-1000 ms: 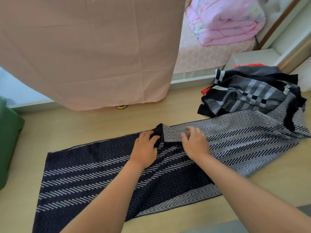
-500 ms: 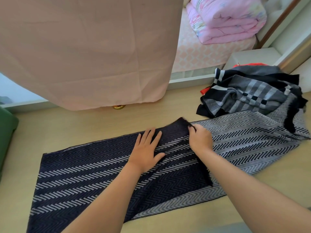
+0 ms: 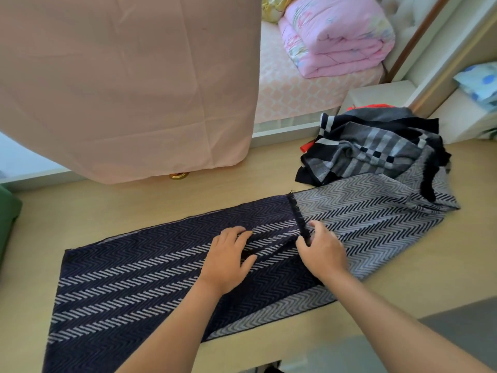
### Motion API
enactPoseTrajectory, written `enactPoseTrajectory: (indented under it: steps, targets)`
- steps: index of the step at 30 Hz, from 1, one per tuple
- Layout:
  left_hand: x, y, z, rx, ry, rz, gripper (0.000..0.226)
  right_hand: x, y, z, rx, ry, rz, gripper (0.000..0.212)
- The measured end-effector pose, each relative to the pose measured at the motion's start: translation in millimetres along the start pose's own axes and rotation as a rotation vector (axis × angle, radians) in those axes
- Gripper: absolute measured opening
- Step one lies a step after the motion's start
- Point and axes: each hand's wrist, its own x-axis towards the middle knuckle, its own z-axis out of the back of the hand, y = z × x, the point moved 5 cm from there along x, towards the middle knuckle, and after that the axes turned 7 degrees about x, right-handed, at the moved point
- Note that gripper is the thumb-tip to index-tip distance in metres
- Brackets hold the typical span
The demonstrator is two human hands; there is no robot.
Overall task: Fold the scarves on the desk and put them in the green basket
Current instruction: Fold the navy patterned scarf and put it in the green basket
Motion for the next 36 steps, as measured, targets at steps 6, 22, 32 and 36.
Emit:
enactPoseTrajectory:
  steps: [6,22,32,36]
  targets:
    - [-48.5,-26.6,-11.4,0.041,-0.077,-0.255,0.029,-51.3,-21.1,-13.1,-0.214,-0.009,-0.136,0.037]
    - [-103.3,-36.5,-17.9,-0.128,-0.132,-0.288,0.011,-101.4,-30.1,9.4,-0.015,-0.115,-0.131,0.021]
    - [-115.9,12.0,-45.4,0.178,0.307,0.111,0.084,-109.9,-11.7,-49.5,-0.428,0.253,0.183,0.058]
    - [-118.3,26.3,-33.4,0.136,0.388,0.15,0.096,-116.7,-1.0,-54.5,-0.434,0.296,0.16,0.061]
